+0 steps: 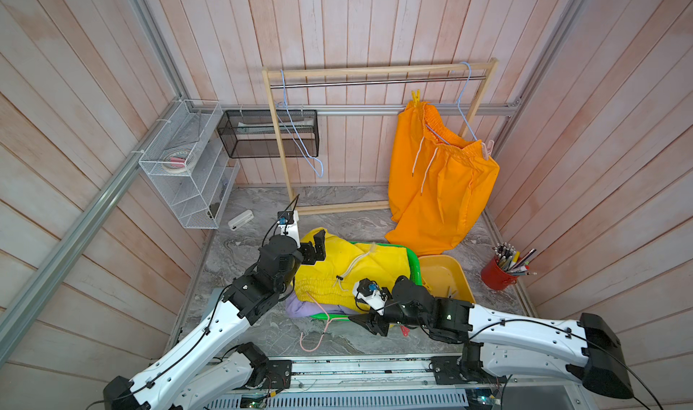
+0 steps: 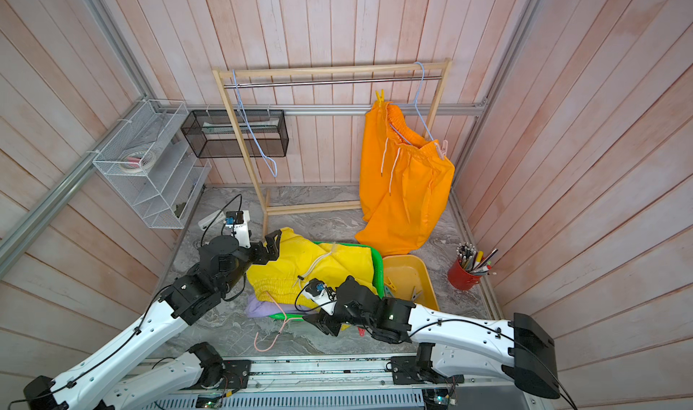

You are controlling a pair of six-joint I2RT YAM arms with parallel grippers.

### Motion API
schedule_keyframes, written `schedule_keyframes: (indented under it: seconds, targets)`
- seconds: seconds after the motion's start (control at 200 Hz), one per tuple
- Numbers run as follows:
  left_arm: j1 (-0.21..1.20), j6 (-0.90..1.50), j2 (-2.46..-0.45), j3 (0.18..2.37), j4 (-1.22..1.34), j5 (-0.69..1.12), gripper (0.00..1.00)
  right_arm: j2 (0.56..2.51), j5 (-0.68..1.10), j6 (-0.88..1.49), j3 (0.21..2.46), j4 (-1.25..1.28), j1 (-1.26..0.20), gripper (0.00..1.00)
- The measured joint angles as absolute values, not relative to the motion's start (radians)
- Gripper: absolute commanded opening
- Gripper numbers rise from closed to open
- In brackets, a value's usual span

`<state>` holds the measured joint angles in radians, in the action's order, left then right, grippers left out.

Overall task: Remove the clothespins securing shorts to the hanger
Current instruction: Pick up the hanger from the basket.

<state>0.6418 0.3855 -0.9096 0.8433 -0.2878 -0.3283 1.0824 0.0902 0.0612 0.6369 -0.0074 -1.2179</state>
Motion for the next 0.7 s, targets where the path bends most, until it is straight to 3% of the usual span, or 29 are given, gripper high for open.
schedule_keyframes:
  seconds: [0.47, 0.7]
  targets:
    - [0.627, 0.421, -0.906, 0.843, -0.322, -0.261, 1.00, 1.238, 0.107, -0.085, 0.717, -0.007, -1.218, 0.38]
    - [0.627, 0.423, -0.906, 0.843, -0.322, -0.244, 1.00, 1.262, 0.138, -0.108, 0.726, -0.007, -1.218, 0.35]
